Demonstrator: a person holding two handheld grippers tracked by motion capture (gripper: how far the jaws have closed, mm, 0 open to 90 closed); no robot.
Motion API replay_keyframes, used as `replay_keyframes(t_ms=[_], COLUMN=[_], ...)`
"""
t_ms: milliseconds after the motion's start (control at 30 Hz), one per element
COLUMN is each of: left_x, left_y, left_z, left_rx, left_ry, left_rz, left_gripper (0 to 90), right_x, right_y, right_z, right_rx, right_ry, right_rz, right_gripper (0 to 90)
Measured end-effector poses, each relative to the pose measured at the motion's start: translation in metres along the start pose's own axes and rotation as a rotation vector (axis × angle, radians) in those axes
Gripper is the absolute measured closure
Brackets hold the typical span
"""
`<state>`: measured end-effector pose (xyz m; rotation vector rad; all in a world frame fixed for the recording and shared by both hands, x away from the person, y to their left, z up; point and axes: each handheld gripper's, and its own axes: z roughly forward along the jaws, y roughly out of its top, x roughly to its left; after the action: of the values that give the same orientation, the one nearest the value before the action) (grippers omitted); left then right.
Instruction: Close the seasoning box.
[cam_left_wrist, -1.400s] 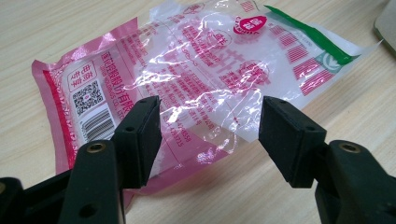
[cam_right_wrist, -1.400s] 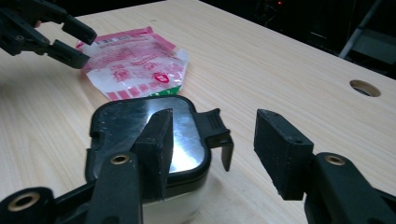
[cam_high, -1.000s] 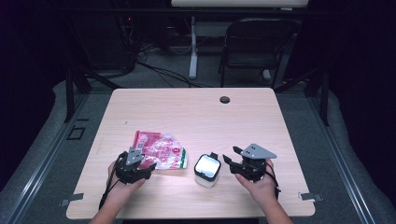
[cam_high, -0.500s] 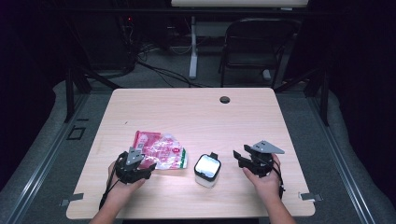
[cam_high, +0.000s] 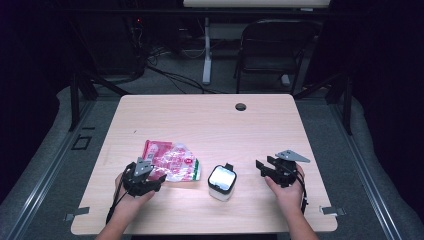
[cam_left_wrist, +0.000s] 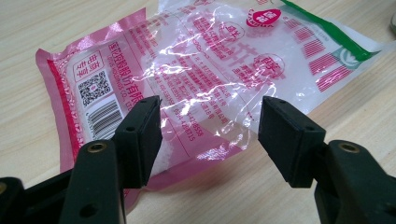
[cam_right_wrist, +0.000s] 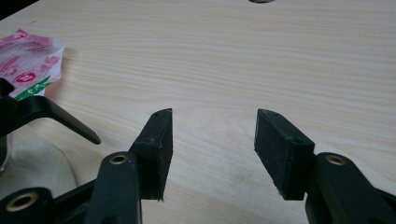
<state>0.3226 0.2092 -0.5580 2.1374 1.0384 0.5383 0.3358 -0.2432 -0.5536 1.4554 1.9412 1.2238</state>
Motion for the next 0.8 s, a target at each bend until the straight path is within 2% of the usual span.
replay_keyframes(t_ms=[167, 433, 800], left_x=[0.0005, 0.0025, 0.0029], left_y=[-0.0005, -0.0011, -0.001], left_z=[0.0011, 0.0006, 0.0004], left_rx=[-0.002, -0.003, -0.001], left_ry=[0.0, 0.006, 0.001], left_rz=[-0.005, -0.01, -0.01], left_gripper=[39.4, 39.4, 39.8], right_x=[-0.0056, -0.0081, -0.0077], right_y=[-0.002, -0.0041, -0.0041], right_z=[0.0021, 0.0051, 0.0058], right_rx=[0.009, 0.016, 0.017], right_ry=[-0.005, -0.002, -0.004], right_rz=[0.043, 0.066, 0.065], right_gripper=[47.4, 47.5, 47.6])
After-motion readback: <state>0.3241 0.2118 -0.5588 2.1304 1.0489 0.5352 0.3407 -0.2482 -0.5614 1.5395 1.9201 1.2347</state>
